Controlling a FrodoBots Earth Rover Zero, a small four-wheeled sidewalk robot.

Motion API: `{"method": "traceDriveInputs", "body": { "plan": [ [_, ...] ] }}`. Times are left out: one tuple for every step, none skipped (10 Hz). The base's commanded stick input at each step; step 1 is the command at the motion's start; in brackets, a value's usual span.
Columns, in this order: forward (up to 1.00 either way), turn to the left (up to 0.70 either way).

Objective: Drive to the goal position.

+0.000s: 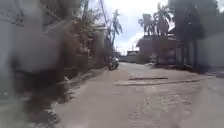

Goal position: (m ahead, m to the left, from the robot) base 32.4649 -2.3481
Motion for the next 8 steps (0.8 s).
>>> {"method": "traceDriveInputs", "body": {
  "plan": [
    [1.0,0.0],
    [1.0,0.0],
    [1.0,0.0],
    [1.0,0.0],
    [1.0,0.0],
    [1.0,-0.31],
    [1.0,-0.39],
    [1.0,-0.39]
  ]
}}
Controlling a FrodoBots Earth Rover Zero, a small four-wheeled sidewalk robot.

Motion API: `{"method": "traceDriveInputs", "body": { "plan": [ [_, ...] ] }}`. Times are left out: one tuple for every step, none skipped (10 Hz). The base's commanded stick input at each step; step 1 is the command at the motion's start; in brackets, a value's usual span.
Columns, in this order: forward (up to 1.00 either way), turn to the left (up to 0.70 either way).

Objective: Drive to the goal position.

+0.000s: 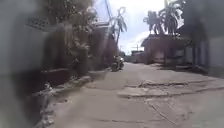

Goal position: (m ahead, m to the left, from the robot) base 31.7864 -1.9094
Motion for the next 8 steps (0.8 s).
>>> {"method": "traceDriveInputs", "body": {
  "plan": [
    [1.0,-0.38],
    [1.0,-0.31],
    [1.0,-0.24],
    [1.0,-0.17],
    [1.0,-0.1],
    [1.0,-0.03],
    [1.0,-0.02],
    [1.0,-0.02]
  ]
}}
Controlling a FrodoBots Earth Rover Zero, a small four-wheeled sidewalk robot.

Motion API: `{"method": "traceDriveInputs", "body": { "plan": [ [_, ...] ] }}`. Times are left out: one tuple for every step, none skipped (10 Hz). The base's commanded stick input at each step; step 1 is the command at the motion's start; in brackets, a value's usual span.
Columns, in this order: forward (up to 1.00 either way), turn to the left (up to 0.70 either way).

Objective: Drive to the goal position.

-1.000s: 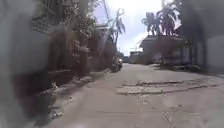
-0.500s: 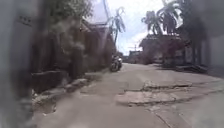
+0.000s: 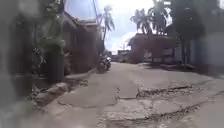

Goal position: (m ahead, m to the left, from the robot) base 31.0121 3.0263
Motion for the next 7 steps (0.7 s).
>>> {"method": "traceDriveInputs", "body": {
  "plan": [
    [1.0,-0.01],
    [1.0,0.0],
    [1.0,-0.39],
    [1.0,-0.4],
    [1.0,-0.4],
    [1.0,-0.4],
    [1.0,-0.4]
  ]
}}
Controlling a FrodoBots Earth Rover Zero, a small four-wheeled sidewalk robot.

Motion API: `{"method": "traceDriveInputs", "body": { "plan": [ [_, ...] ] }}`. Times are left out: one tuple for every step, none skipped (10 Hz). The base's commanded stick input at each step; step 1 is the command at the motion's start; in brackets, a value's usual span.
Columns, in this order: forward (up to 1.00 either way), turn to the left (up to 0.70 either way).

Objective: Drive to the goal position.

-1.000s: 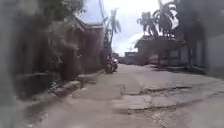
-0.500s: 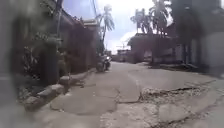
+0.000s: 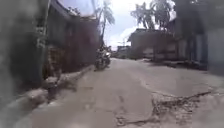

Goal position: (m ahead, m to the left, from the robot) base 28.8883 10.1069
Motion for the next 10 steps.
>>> {"method": "traceDriveInputs", "body": {
  "plan": [
    [1.0,-0.4],
    [1.0,-0.4],
    [1.0,-0.4],
    [1.0,-0.3],
    [1.0,-0.17],
    [1.0,-0.05],
    [1.0,0.0],
    [1.0,0.0],
    [1.0,0.0],
    [1.0,0.0]
  ]
}}
